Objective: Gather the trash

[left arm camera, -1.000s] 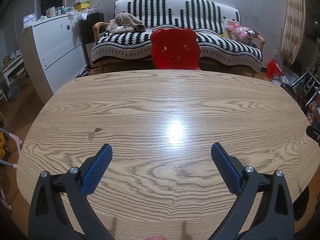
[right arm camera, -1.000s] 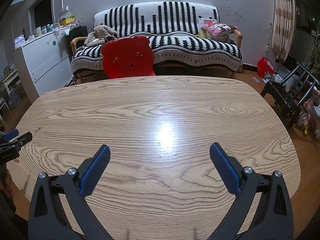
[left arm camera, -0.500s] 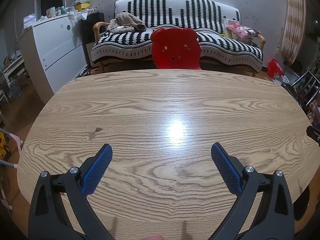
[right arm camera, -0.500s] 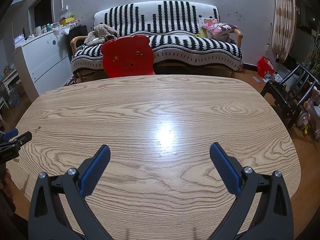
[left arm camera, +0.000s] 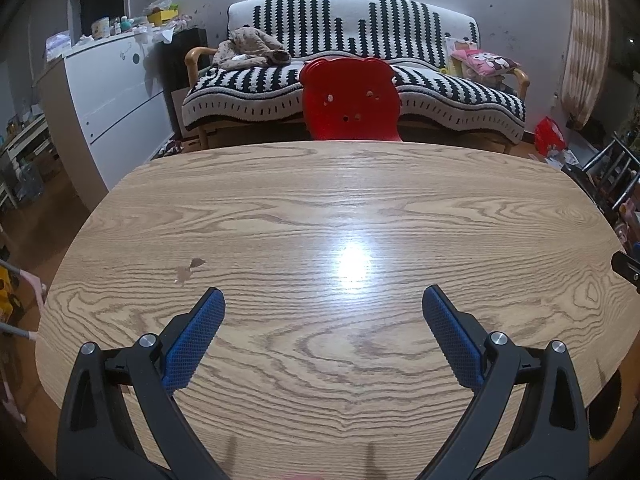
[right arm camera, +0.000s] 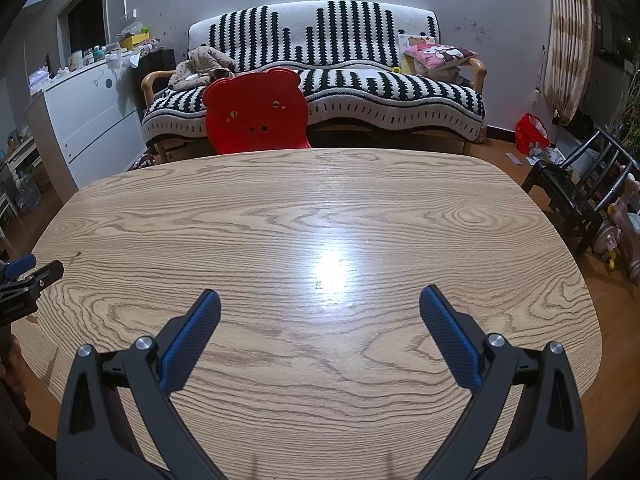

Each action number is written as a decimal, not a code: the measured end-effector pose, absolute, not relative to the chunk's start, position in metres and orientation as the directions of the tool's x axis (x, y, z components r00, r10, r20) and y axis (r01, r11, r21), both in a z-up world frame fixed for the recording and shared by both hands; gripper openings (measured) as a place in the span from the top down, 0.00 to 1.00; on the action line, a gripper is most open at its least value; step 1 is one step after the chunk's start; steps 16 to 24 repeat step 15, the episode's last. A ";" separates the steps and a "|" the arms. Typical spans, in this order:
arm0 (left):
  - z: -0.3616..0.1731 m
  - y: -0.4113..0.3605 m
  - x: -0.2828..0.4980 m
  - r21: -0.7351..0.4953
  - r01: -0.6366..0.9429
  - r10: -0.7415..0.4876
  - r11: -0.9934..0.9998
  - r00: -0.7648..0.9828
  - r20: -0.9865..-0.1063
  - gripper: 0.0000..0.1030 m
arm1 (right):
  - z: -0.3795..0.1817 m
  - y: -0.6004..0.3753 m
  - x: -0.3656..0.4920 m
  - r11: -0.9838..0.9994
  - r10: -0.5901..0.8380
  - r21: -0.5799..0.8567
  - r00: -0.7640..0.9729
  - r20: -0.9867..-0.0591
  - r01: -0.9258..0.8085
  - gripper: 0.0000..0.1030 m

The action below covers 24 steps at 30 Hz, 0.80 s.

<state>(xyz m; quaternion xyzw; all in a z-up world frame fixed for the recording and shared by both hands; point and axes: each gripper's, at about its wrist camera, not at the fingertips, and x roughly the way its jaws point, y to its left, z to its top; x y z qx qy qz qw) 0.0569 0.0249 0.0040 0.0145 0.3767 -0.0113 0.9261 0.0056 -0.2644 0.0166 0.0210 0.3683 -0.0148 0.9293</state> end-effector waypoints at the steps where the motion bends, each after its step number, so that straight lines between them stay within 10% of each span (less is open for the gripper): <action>1: 0.004 0.025 0.057 0.022 0.035 -0.009 0.999 0.718 -0.696 0.07 | 0.017 -0.264 0.006 0.999 -0.012 0.028 0.728 -0.685 0.043 0.07; 24: 0.003 0.023 0.059 0.006 0.043 -0.026 0.999 0.703 -0.710 0.07 | 0.015 -0.265 0.005 0.999 -0.010 0.030 0.729 -0.685 0.041 0.07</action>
